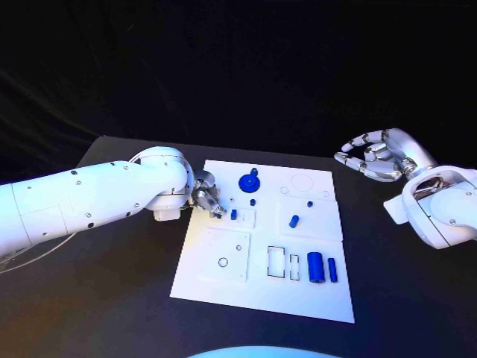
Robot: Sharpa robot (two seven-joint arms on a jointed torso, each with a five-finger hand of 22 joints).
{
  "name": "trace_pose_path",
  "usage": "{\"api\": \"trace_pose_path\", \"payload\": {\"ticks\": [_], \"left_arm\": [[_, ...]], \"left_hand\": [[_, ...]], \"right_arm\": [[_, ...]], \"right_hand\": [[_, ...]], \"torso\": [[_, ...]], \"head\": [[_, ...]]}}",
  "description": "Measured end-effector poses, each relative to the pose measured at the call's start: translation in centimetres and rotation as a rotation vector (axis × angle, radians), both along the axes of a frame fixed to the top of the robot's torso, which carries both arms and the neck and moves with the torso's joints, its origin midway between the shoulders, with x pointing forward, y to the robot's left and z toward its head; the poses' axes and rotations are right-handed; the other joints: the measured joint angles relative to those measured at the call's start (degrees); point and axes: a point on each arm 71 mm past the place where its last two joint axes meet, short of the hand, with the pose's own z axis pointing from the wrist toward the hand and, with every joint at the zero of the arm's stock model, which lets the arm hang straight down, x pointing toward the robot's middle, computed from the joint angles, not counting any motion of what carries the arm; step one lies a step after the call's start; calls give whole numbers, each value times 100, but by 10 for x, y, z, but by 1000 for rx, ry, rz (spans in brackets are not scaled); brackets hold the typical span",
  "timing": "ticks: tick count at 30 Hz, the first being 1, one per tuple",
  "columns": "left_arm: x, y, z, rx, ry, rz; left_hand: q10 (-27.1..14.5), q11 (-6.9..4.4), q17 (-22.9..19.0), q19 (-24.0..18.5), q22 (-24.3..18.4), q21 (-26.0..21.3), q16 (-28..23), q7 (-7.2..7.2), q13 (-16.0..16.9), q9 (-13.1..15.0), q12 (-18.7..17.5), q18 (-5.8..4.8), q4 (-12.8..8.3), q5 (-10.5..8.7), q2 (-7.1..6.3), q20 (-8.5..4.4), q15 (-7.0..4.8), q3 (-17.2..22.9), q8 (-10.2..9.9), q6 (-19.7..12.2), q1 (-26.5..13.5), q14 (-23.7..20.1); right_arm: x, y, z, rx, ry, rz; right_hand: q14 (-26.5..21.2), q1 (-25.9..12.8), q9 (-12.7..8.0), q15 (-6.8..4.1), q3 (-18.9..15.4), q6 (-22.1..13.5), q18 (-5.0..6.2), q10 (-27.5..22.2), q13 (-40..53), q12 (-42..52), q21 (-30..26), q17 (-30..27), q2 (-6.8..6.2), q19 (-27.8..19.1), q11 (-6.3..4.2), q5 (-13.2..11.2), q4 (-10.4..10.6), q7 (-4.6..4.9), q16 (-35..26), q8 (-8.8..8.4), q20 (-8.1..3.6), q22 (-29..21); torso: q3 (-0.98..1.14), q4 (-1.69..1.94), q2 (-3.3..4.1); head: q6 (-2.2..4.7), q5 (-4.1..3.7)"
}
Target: Assemble the parts on the task board
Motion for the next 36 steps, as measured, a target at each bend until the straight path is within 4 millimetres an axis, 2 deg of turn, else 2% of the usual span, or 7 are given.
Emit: {"api": "trace_pose_path", "payload": {"ticks": [13,17,36], "left_arm": [[-1,-1,0,1,0,-3],[-1,-1,0,1,0,-4],[-2,-1,-1,0,1,-5]], "left_hand": [[20,20,0,0,-1,22,0,2,27,-51,1,0,160,0,83,0,0,-160,-15,2,-158,0],[20,20,0,0,-1,22,0,23,35,-71,1,0,166,0,91,0,0,-261,-43,23,-286,0],[41,0,0,0,-1,22,0,3,41,-82,1,1,134,0,91,0,0,-292,-43,44,-286,0]], "right_arm": [[0,0,0,0,0,0],[0,0,0,0,0,0],[0,0,0,0,0,0]], "right_hand": [[0,0,-1,0,-9,0,0,0,5,0,0,-1,0,0,0,0,9,0,0,0,0,-1],[0,0,-1,0,-17,0,0,0,5,0,0,-1,0,0,0,0,17,0,0,0,0,-1],[0,0,2,0,-16,0,0,0,4,0,0,-2,0,0,0,0,16,0,0,0,0,2]], "torso": [[0,2,-4],[1,1,-4],[3,-4,-1]], "head": [[1,8],[5,9],[7,9]]}}
